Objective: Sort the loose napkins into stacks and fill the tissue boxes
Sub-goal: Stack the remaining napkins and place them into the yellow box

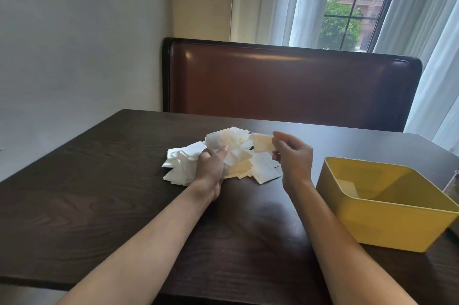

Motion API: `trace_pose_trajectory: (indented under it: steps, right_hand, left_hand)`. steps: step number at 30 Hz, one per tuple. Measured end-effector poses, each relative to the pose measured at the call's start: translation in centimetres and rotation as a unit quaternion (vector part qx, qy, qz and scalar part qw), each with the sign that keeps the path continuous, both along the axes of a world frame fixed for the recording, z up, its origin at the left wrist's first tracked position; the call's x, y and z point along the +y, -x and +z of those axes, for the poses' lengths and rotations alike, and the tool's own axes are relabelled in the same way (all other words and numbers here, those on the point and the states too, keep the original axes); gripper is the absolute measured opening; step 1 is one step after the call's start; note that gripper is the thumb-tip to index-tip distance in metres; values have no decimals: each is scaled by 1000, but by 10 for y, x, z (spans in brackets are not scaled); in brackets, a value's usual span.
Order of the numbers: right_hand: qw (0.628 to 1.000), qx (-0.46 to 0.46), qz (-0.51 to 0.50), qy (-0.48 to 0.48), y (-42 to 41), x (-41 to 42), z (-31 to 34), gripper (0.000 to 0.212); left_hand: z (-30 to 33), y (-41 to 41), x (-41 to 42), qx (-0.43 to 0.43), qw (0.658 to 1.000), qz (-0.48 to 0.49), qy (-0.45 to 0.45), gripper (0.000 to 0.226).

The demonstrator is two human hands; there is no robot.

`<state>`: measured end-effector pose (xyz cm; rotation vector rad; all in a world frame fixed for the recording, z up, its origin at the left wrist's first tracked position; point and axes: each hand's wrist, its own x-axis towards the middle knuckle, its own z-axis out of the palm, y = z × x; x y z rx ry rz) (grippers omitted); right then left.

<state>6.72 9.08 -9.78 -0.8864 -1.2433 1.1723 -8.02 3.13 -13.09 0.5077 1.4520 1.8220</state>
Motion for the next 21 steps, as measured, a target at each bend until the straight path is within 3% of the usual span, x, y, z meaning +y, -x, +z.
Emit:
trace_pose_trajectory:
  steps: [4, 6, 9, 11, 13, 17, 19, 21]
  right_hand:
    - [985, 120, 113, 40, 4, -4, 5, 19]
    - [976, 125, 171, 59, 7, -5, 3, 22]
    - [974, -9, 222, 52, 13, -6, -6, 23]
    - [968, -97, 229, 42, 15, -5, -11, 19]
    - [968, -124, 217, 36, 14, -5, -11, 17]
    - [986, -114, 116, 32, 8, 2, -11, 16]
    - [970, -240, 18, -19, 3, 13, -18, 24]
    - [912, -406, -7, -60, 0, 22, -27, 43]
  left_hand:
    - [1, -2, 0, -38, 998, -41, -14, 30]
    - [5, -6, -2, -76, 993, -80, -47, 43]
    - [8, -9, -5, -85, 989, -98, -75, 54]
    - [7, -8, -5, -60, 992, -84, -67, 48]
    - [6, -9, -7, -16, 996, -75, -44, 29]
    - [4, -6, -3, 18, 999, -4, -32, 11]
    - [4, 0, -1, 15, 999, 24, -34, 10]
    - [3, 4, -2, 3, 998, 40, -40, 10]
